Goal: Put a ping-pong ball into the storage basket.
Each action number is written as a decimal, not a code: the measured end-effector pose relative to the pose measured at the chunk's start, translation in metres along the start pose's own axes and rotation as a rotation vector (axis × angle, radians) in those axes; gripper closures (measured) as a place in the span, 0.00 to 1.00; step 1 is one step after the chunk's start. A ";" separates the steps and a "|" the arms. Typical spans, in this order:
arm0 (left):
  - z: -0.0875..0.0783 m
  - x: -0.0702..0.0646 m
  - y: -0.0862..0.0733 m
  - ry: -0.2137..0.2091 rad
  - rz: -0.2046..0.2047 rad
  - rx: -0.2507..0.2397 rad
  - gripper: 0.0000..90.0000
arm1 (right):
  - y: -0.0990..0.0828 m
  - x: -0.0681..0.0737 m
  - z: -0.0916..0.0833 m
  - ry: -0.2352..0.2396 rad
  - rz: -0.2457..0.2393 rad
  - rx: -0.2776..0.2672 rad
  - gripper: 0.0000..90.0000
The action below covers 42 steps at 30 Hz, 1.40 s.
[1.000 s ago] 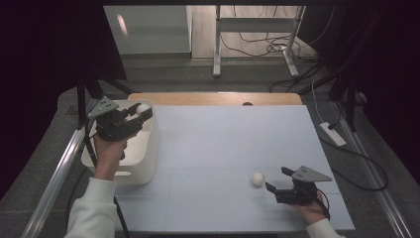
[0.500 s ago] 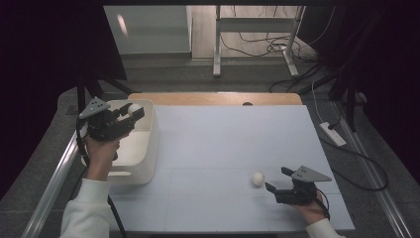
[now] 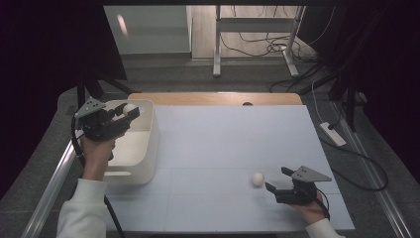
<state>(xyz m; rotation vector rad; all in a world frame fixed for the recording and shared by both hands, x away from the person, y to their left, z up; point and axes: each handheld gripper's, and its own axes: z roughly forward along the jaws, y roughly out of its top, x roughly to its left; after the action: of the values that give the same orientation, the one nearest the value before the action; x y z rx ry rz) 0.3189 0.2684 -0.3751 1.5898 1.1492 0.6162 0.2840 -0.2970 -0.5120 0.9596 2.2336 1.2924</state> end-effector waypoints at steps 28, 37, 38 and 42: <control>0.032 0.017 0.001 0.069 0.018 0.160 0.56 | 0.000 0.000 0.001 0.001 -0.003 0.007 0.16; 0.049 0.020 0.000 0.085 0.030 0.238 0.56 | 0.000 0.000 0.001 0.002 -0.003 0.009 0.16; 0.050 0.021 0.001 0.086 0.029 0.245 0.56 | 0.000 0.000 0.001 0.002 -0.003 0.009 0.16; 0.057 0.021 0.000 0.089 0.039 0.283 0.56 | 0.000 0.000 0.001 0.002 -0.004 0.009 0.16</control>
<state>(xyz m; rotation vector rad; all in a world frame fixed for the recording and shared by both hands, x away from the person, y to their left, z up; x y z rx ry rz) 0.3754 0.2624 -0.3975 1.8429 1.3191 0.5732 0.2846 -0.2965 -0.5130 0.9575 2.2437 1.2828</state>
